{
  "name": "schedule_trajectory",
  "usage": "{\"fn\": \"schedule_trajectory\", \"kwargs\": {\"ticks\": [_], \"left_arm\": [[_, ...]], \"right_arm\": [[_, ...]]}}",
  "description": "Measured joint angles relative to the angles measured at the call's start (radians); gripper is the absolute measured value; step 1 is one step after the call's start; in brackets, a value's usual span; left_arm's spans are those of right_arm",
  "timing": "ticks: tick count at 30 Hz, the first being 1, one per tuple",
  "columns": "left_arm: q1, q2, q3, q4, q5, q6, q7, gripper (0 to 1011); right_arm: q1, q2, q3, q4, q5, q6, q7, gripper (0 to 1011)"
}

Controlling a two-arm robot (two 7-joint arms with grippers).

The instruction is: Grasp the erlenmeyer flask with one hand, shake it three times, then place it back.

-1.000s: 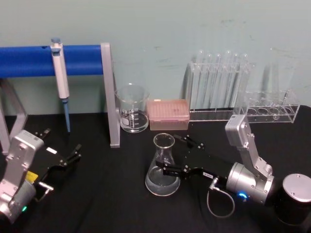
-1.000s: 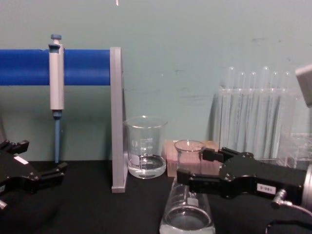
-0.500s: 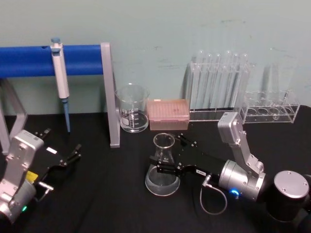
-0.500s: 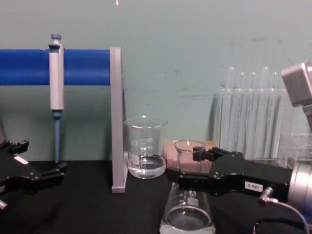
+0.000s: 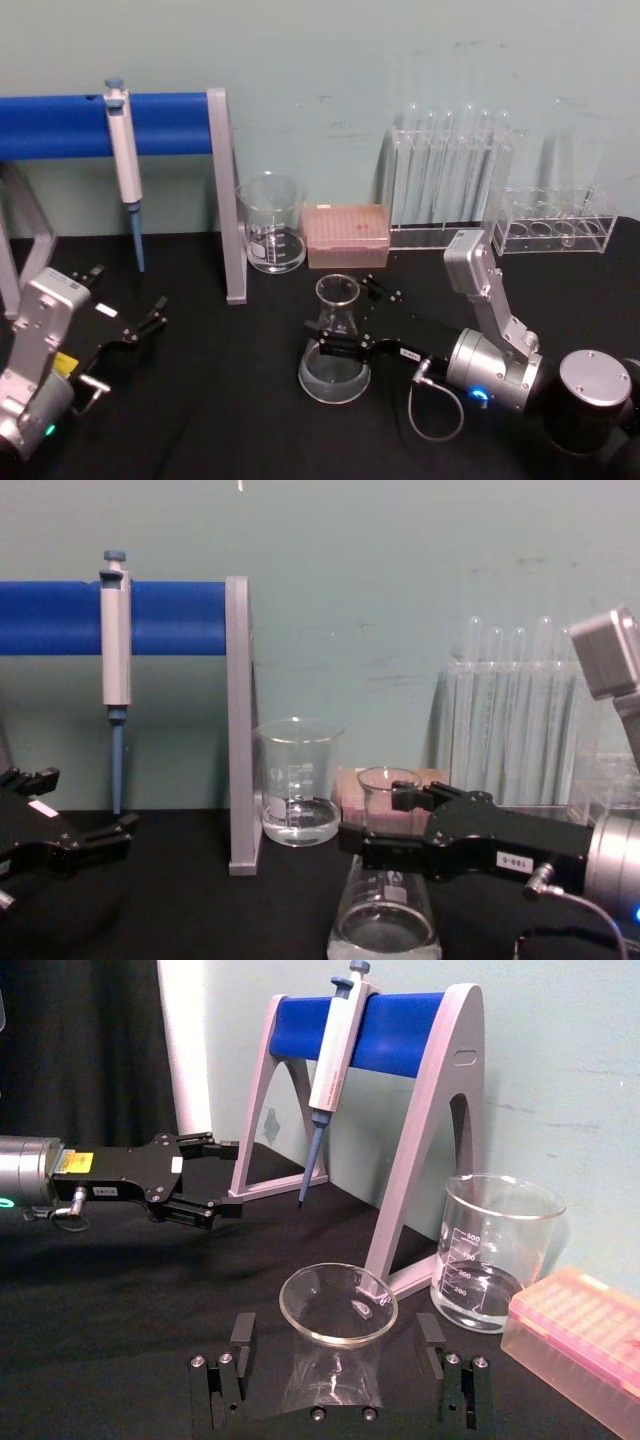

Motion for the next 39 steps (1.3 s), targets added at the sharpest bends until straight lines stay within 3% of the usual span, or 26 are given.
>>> {"fn": "schedule_trajectory", "kwargs": {"ticks": [33,39], "left_arm": [[0.000,0.000,0.000,0.000,0.000,0.000,0.000,1001],[0.000,0.000,0.000,0.000,0.000,0.000,0.000,1001]], "right_arm": [[-0.002,-0.002,0.001,-0.006,-0.010,0.003,-0.018,1002],[-0.002,-0.002,0.001,-0.006,-0.010,0.003,-0.018,869]]}}
